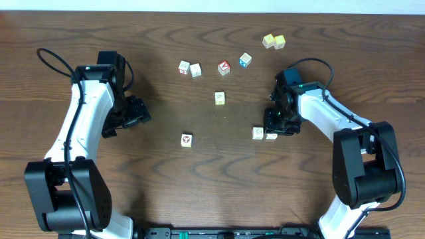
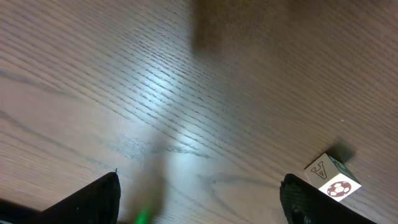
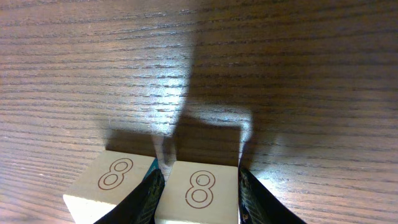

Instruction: Lift 4 blocks

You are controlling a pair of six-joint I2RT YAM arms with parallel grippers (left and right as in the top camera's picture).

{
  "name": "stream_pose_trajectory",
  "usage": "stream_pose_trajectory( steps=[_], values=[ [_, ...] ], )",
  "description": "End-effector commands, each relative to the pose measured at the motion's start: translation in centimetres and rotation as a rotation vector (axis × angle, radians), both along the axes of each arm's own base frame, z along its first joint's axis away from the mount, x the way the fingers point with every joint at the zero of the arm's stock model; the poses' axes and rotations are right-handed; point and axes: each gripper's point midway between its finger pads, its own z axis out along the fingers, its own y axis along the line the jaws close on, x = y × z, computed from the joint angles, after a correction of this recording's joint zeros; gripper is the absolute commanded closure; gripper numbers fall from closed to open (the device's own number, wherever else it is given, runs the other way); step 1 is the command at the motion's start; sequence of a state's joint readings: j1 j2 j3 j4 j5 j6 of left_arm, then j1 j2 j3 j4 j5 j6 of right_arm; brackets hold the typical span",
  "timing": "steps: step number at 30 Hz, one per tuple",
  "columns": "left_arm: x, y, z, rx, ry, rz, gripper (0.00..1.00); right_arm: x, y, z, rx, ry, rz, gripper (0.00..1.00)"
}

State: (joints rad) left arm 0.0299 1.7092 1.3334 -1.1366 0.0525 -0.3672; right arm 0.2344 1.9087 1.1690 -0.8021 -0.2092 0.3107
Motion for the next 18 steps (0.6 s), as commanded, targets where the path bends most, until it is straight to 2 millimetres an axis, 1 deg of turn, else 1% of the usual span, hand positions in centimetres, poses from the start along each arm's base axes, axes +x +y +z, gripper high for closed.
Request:
stream_pose_trajectory(
  steps=[1,10,18],
  values=[
    [-0.26,0.18,-0.07,0.012,0.006,0.008,0.18,0.02,-0.04,-0.15,-0.023,-0.009,0.005,0.64],
    [-0.27,0.18,-0.07,0.012,0.007,0.008,0.18,0.17,0.87,-0.14,-0.018,-0.029,0.033,0.64],
    [-0.27,0.18,-0.07,0.012,0.007,0.008,0.18,0.18,0.87,-0.14,-0.018,-0.029,0.033,0.64]
  ],
)
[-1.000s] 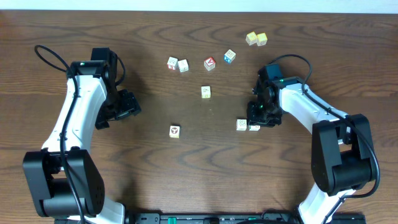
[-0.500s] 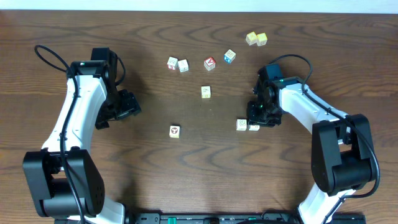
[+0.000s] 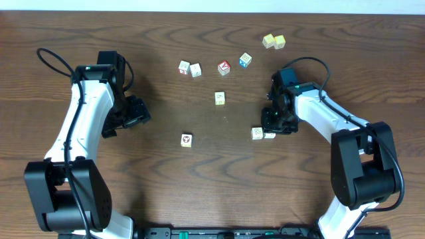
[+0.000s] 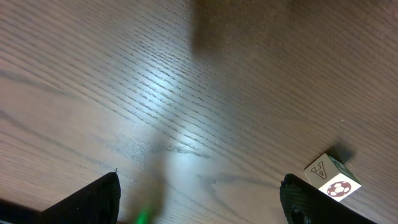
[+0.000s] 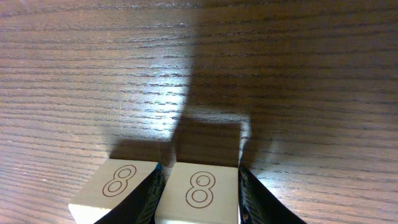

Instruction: Lift 4 blocks

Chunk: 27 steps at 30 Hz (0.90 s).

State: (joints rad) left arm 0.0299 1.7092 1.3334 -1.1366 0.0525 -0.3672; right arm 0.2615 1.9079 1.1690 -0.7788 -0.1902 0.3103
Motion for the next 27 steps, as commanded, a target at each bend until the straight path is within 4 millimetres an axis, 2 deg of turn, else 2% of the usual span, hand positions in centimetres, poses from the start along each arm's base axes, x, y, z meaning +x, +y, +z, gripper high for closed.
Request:
stream_pose_trajectory(
  steps=[1,27],
  values=[
    [-0.3,0.2,-0.1,0.012,0.007,0.008,0.18,-0.1,0.2,-0.1,-0.005,-0.001,0.006,0.64],
    [-0.3,0.2,-0.1,0.012,0.007,0.008,0.18,-1.8,-0.1,-0.1,-0.016,0.068,0.001,0.65]
  ],
)
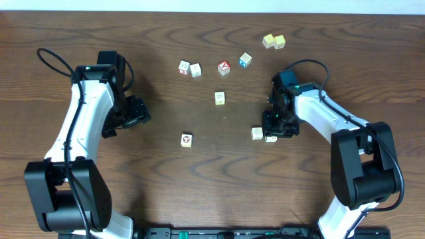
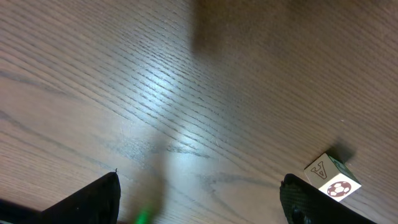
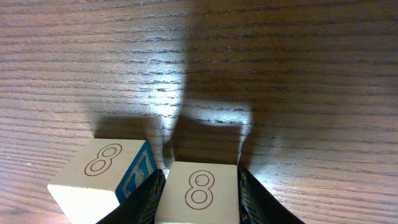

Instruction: Lift 4 blocks

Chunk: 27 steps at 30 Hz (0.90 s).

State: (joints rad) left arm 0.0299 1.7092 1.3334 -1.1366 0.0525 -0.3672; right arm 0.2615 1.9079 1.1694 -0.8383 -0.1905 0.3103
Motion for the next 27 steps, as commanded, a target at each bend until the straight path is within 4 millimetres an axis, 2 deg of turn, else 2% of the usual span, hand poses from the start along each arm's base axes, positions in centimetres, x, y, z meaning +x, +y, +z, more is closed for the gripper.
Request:
stream_pose_trajectory(
  steps=[1,27],
  values=[
    [-0.27,0.18,-0.07,0.012,0.007,0.008,0.18,-0.39,0.28,-0.10,0.002,0.011,0.000,0.65],
    [-0.27,0.18,-0.07,0.012,0.007,0.008,0.18,-0.44,1.09,0.08,0.049,0.017,-0.002,0.65]
  ],
)
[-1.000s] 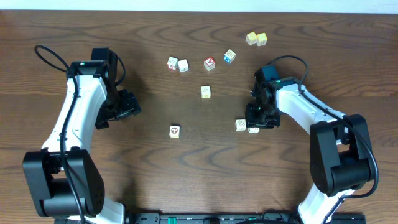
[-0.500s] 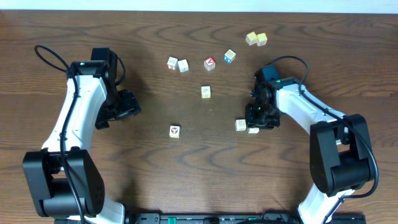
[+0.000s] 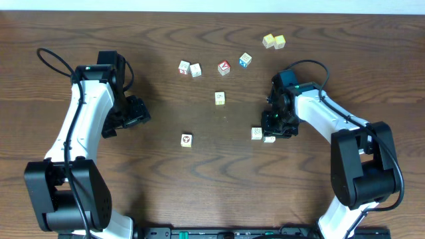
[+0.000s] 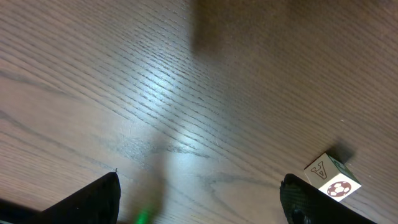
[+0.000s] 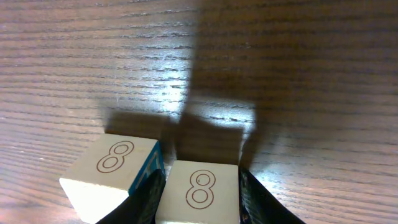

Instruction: Lift 4 blocks

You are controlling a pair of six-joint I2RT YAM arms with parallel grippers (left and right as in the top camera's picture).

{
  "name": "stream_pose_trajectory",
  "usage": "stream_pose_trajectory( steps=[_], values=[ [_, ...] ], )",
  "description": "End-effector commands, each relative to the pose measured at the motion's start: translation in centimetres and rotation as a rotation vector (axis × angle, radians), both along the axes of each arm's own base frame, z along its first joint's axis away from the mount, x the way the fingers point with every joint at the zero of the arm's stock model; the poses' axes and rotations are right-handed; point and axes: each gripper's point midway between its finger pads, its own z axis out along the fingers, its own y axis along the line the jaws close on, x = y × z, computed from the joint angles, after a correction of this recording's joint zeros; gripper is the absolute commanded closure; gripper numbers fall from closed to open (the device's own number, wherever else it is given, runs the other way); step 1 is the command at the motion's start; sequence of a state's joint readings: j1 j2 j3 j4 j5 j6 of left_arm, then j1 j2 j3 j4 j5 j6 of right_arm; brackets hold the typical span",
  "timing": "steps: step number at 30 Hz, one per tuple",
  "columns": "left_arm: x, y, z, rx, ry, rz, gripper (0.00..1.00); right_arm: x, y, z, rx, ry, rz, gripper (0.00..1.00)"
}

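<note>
My right gripper [image 5: 200, 194] is shut on a pale wooden block marked 8 [image 5: 202, 188], low over the table; the overhead view shows that block [image 3: 269, 139] under the right wrist. A second block marked 8 with a blue side [image 5: 115, 167] lies just left of it, close to the left finger, and appears again from overhead [image 3: 257, 133]. My left gripper [image 4: 199, 208] stands open over bare wood. A block with an A and a football [image 4: 331, 177] lies beyond its right finger [image 4: 311, 202], which overhead is the lone block [image 3: 186, 139].
Several more blocks lie toward the table's far side: a pair [image 3: 189, 68], a red one [image 3: 224, 67], a blue one [image 3: 245, 60], two yellow ones [image 3: 273, 41], and a single one in the middle [image 3: 220, 97]. The left arm [image 3: 86, 113] stands at the left.
In the right wrist view the neighbouring 8 block lies a little lower and closer to the held block. The right gripper stays shut on its block. The left arm has not moved.
Throughout, my right gripper was shut on the 8 block beside the second 8 block. The neighbour first lay square alongside, then appeared turned with its blue side showing, as it does now. The right wrist shifted only slightly. The left gripper stayed open and still.
</note>
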State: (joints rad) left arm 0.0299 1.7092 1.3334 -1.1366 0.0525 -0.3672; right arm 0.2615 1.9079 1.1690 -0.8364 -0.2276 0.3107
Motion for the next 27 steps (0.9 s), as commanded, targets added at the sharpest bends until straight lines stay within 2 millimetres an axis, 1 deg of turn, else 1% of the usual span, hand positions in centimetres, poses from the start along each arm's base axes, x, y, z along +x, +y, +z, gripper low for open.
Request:
stream_pose_trajectory(
  steps=[1,11,18,22,27],
  values=[
    [-0.3,0.2,-0.1,0.012,0.007,0.008,0.18,-0.3,0.5,0.0,0.013,0.009,-0.001,0.65],
    [-0.3,0.2,-0.1,0.012,0.007,0.008,0.18,-0.1,0.3,-0.1,0.000,0.001,-0.001,0.65],
    [-0.3,0.2,-0.1,0.012,0.007,0.008,0.18,0.7,-0.7,-0.3,-0.058,-0.038,0.003,0.65],
    [-0.3,0.2,-0.1,0.012,0.007,0.008,0.18,1.1,-0.5,-0.3,-0.053,-0.058,0.005,0.65],
    [-0.3,0.2,-0.1,0.012,0.007,0.008,0.18,1.2,-0.5,-0.3,-0.052,-0.061,0.005,0.65]
  ],
)
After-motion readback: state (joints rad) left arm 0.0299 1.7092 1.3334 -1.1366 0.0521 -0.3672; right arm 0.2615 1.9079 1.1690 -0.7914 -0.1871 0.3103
